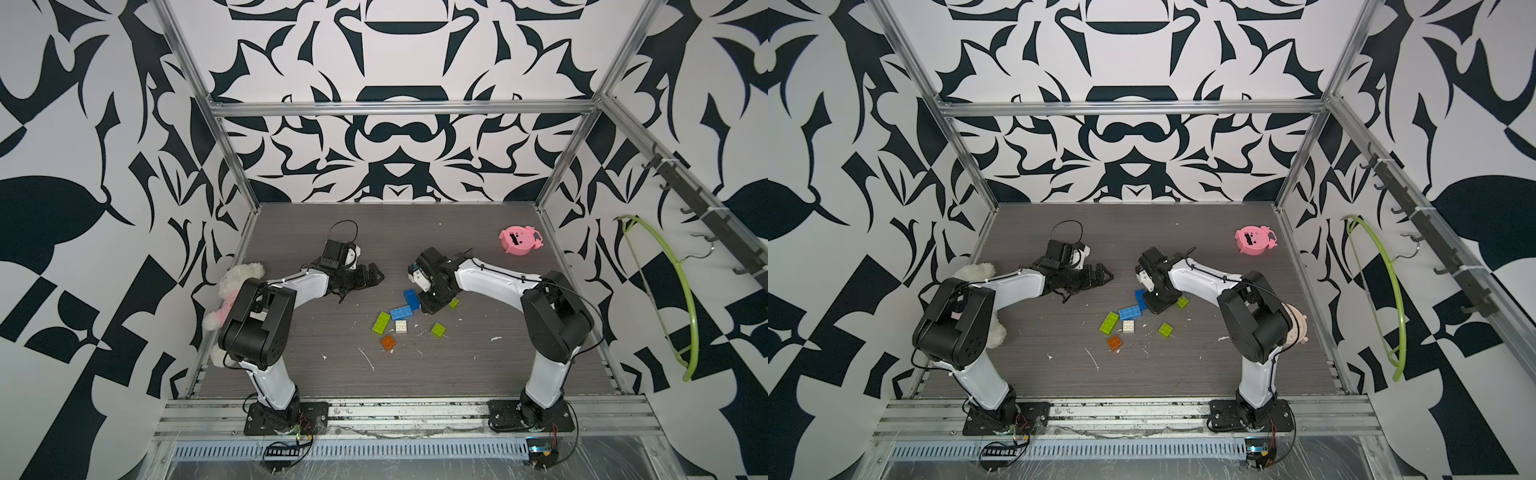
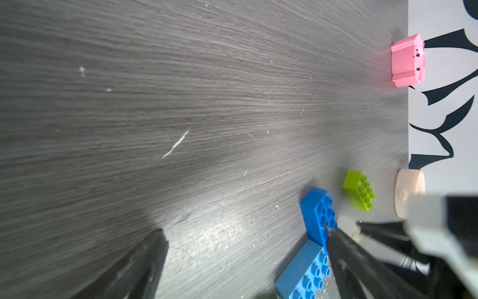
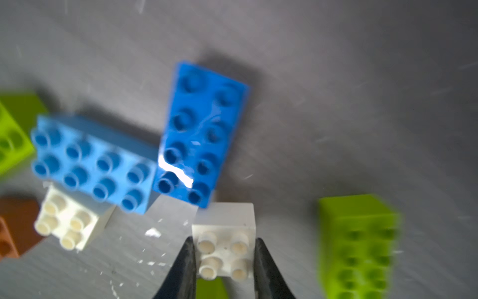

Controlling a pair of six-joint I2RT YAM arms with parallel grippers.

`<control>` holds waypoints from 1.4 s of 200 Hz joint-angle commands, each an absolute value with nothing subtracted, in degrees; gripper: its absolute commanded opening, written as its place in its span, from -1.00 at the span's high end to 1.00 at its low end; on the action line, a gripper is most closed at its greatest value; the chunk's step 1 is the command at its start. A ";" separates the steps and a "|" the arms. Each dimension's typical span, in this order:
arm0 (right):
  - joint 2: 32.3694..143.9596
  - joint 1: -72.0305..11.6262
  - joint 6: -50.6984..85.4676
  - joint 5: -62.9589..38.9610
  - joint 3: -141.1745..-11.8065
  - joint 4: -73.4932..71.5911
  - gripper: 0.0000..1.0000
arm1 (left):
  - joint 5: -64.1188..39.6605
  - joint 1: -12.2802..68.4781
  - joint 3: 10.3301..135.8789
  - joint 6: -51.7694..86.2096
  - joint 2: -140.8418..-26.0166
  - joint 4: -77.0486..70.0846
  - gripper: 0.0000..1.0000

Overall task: Assemble a heart with lego
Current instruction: Pick up the lego brick from the center of the board, then place the lego brick at the center of the board, then pick up the lego brick from the center of the board.

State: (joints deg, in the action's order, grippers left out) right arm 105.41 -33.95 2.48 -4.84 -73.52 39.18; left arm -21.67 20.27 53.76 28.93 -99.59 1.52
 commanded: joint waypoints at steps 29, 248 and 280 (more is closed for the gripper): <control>117.95 -29.62 5.88 -5.01 -92.75 40.07 0.51 | -22.05 20.22 53.90 28.66 -98.23 2.67 -0.98; 101.64 -25.23 2.78 -4.83 -71.82 44.12 -0.27 | -24.25 20.21 57.18 28.83 -102.55 1.58 -0.99; 104.47 -25.22 1.48 -3.52 -72.69 43.09 -0.25 | -24.83 20.22 57.67 28.55 -102.14 2.03 -0.99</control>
State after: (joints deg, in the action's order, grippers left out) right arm 103.63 -24.91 2.92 -3.62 -71.61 43.81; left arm -23.33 20.27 56.07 28.95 -102.15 1.96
